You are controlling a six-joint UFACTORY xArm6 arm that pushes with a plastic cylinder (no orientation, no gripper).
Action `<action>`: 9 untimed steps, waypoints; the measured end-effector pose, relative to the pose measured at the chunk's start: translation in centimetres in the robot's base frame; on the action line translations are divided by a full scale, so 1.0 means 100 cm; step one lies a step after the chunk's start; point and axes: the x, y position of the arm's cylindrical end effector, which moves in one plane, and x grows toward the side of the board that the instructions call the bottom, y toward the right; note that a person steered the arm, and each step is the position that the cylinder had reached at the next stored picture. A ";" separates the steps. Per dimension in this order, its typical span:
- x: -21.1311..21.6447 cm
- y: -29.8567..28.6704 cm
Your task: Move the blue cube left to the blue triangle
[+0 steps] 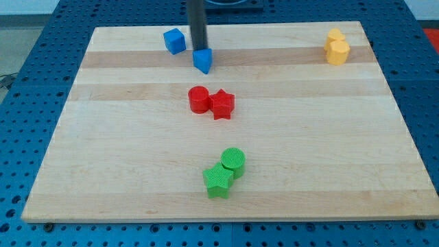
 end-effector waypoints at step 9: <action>-0.040 -0.130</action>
